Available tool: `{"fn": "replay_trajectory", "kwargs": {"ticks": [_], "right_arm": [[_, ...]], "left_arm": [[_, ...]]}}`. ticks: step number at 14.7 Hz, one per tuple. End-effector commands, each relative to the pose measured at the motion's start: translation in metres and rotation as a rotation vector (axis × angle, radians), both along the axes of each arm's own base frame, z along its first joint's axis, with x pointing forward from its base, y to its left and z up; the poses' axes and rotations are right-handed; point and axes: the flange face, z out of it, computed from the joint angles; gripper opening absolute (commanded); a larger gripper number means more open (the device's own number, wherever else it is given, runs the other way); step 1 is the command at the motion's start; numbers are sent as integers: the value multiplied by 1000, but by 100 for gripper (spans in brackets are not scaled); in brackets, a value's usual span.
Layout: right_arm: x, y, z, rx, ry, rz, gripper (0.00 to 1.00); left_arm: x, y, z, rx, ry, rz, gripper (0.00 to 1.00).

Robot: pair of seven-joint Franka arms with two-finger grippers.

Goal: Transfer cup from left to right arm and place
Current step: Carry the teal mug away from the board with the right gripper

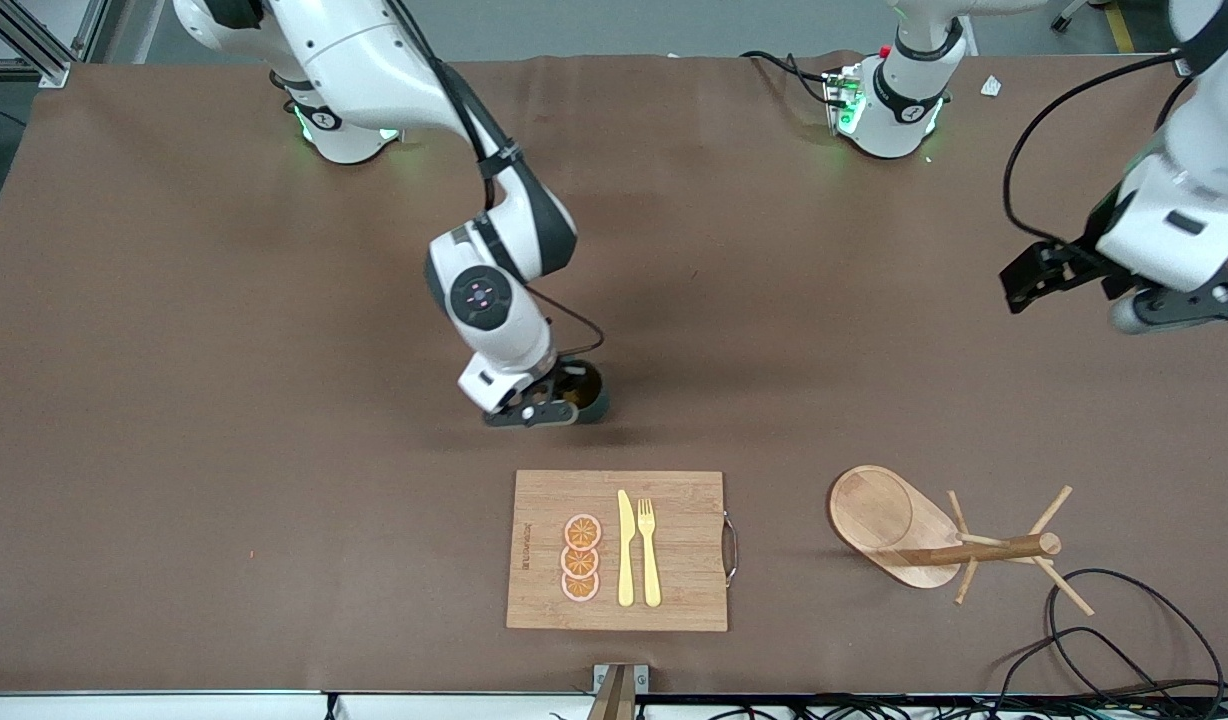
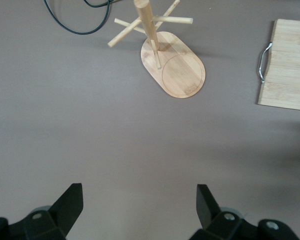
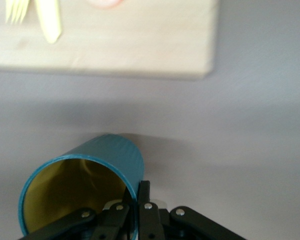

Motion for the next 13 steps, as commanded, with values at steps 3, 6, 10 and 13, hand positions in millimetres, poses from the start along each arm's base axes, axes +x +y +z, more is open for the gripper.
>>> {"fn": "replay_trajectory", "kwargs": {"ticks": [3, 6, 10, 13], "right_arm": [[70, -154, 44, -47, -15, 174, 0], [93, -265, 38, -51, 7, 289, 0], [98, -367, 24, -46, 19, 428, 0], [97, -414, 14, -43, 19, 527, 1]], "left_arm": [[-28, 34, 29, -25, 30, -34, 100], [-30, 37, 34, -25, 25, -37, 100], [-45, 32, 44, -36, 13, -69, 100], [-64, 57, 37, -35, 41, -111, 100]]}}
